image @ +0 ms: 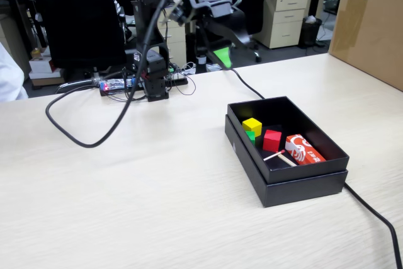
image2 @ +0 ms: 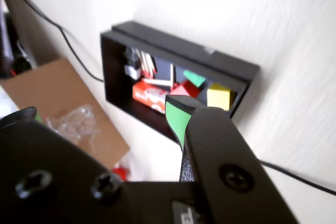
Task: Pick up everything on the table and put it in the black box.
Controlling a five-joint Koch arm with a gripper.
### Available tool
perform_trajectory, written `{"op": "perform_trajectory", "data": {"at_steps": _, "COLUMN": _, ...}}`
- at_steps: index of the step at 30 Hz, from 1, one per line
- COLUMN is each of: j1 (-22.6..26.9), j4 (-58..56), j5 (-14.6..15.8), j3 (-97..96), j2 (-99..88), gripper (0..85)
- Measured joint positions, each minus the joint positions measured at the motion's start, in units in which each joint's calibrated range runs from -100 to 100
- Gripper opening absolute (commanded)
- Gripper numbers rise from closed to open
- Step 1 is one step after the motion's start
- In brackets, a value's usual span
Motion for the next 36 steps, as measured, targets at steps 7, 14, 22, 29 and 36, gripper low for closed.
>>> {"op": "perform_trajectory", "data": {"at_steps": 7, "j1": -5.2, "j4": 0.9, "j5": -2.5, "j3": -14.9, "j2": -19.2, "gripper": 48.3}}
{"op": "perform_trajectory", "data": {"at_steps": 14, "j1": -6.8, "j4": 14.9, "j5": -5.4, "j3": -45.7, "j2": -43.4, "gripper": 48.3}}
{"op": "perform_trajectory", "data": {"at_steps": 22, "j1": -6.3, "j4": 21.1, "j5": -5.5, "j3": -62.2, "j2": -54.5, "gripper": 52.1}}
{"op": "perform_trajectory", "data": {"at_steps": 29, "j1": -7.7, "j4": 33.8, "j5": -6.4, "j3": -79.1, "j2": -54.8, "gripper": 52.1}}
{"op": "perform_trajectory", "data": {"at_steps": 36, "j1": -8.4, "j4": 51.6, "j5": -7.1, "j3": -96.1, "j2": -54.8, "gripper": 52.1}}
